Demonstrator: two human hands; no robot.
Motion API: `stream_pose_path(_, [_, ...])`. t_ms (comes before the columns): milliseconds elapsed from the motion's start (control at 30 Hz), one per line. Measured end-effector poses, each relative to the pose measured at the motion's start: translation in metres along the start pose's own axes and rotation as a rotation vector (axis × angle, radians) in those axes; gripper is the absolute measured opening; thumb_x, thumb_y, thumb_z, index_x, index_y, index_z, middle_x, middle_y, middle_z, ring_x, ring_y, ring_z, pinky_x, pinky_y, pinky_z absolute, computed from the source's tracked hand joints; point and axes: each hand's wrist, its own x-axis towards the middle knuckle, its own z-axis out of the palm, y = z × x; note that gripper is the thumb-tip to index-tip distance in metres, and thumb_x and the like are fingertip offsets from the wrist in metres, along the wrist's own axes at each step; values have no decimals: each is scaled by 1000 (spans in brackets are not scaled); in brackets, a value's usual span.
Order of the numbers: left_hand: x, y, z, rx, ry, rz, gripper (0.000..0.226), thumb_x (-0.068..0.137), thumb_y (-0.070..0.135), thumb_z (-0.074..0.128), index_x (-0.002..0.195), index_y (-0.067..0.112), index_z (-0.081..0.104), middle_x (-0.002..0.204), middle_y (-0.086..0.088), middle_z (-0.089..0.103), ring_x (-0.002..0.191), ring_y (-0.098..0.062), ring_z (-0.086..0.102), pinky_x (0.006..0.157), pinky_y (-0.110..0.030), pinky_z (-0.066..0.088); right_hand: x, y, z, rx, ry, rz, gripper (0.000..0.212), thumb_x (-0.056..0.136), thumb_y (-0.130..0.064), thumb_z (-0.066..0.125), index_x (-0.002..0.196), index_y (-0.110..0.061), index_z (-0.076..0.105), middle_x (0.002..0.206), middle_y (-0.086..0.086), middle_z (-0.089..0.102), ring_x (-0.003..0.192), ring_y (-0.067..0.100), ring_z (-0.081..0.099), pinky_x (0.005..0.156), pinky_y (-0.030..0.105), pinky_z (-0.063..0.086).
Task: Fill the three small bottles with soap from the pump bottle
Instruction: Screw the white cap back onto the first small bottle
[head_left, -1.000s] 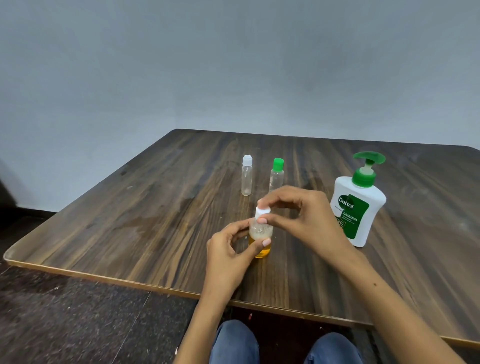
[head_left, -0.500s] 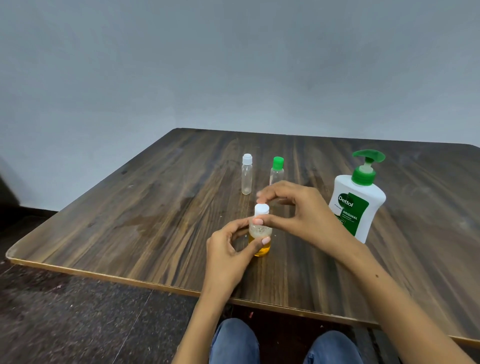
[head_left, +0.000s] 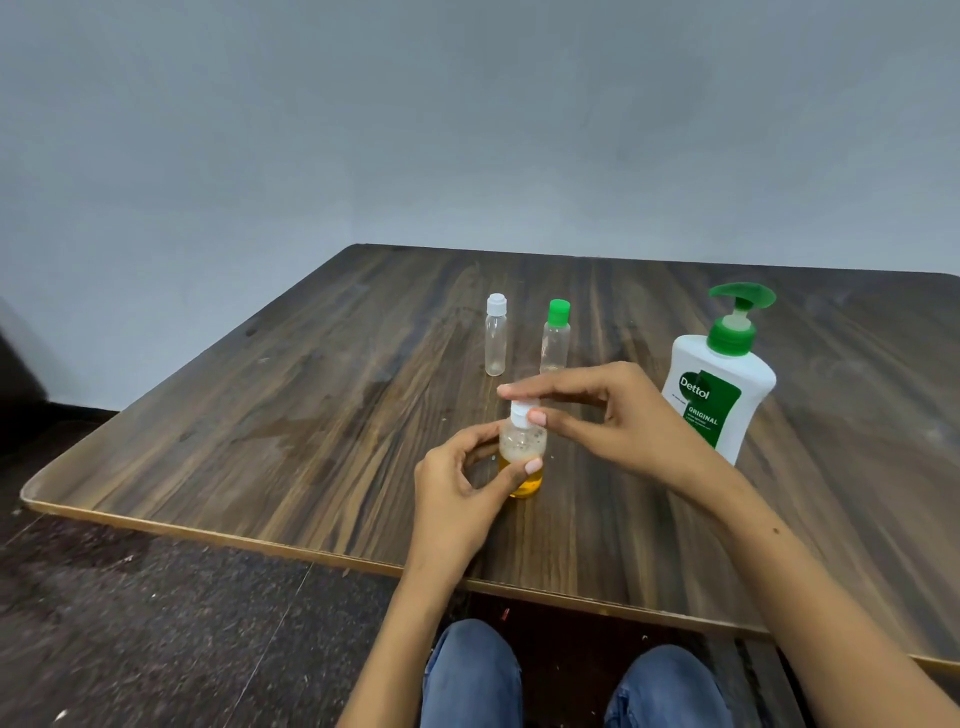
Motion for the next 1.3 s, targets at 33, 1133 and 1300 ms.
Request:
stream_pose_path(33, [0,0,0,4,0,2,42,74,21,82,114,16,69,107,8,73,102,2,66,88,-13,50,1,2,3,-12,43,5,24,84,-16,75,107,-14,74,107,-6,73,104,3,66,92,23,51])
stream_pose_path(1133, [0,-1,-1,37,-8,-10,41,74,25,82,113,20,70,105,11,73,104,3,64,88,-10,46,-2,5,8,131,-1,67,29,87,-17,70,116,-14,70,118,-7,69,116,2,59,100,23,46])
stream_pose_path(1300, [0,-1,-1,86,-10,9,45,72,35,80,113,21,70,106,10,73,105,2,64,90,-12,47,-2,10,9,208,-37,79,27,90,-4,65,117,-7,69,124,-1,66,121,4,56,103,27,46])
